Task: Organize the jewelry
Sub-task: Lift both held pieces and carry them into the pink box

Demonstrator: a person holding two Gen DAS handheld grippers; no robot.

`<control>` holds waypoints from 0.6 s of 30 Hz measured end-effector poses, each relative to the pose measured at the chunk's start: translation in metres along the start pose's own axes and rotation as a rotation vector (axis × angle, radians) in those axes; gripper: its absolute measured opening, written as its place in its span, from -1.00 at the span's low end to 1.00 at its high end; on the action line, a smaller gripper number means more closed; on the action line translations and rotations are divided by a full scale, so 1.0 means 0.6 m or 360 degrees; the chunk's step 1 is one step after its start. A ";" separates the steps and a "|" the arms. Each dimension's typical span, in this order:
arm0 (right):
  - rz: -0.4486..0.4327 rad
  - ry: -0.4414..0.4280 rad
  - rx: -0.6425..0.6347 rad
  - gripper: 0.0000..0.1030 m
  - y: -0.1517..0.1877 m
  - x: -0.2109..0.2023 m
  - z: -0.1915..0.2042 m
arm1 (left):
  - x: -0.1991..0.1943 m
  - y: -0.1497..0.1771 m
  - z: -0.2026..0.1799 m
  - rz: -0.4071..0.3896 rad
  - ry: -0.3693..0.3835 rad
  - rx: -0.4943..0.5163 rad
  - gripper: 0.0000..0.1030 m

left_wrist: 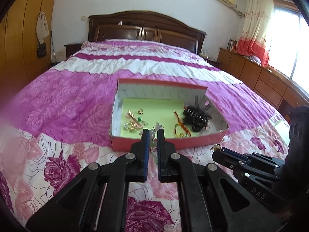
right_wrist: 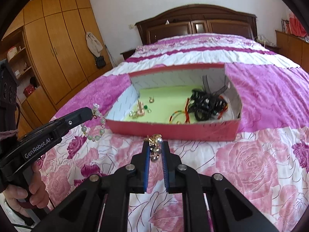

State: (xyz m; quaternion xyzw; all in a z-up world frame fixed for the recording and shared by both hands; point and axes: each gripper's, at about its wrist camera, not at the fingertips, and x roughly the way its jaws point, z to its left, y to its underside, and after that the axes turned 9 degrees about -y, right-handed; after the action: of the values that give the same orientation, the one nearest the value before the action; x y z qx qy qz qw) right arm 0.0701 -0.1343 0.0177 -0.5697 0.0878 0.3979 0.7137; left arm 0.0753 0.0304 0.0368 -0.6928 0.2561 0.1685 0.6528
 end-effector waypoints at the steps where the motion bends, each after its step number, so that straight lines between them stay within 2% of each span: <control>1: -0.0018 0.0002 -0.0007 -0.74 -0.002 -0.003 0.001 | -0.001 -0.002 -0.001 -0.0016 0.0004 -0.0004 -1.00; 18: -0.0257 0.0049 -0.0109 -0.74 -0.038 -0.022 0.001 | 0.008 -0.035 -0.024 -0.0194 0.0012 0.0002 -1.00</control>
State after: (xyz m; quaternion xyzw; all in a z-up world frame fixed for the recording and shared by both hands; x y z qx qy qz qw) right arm 0.0766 -0.1409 0.0423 -0.6051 0.0389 0.3331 0.7221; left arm 0.0899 0.0157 0.0522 -0.7073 0.2160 0.1257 0.6612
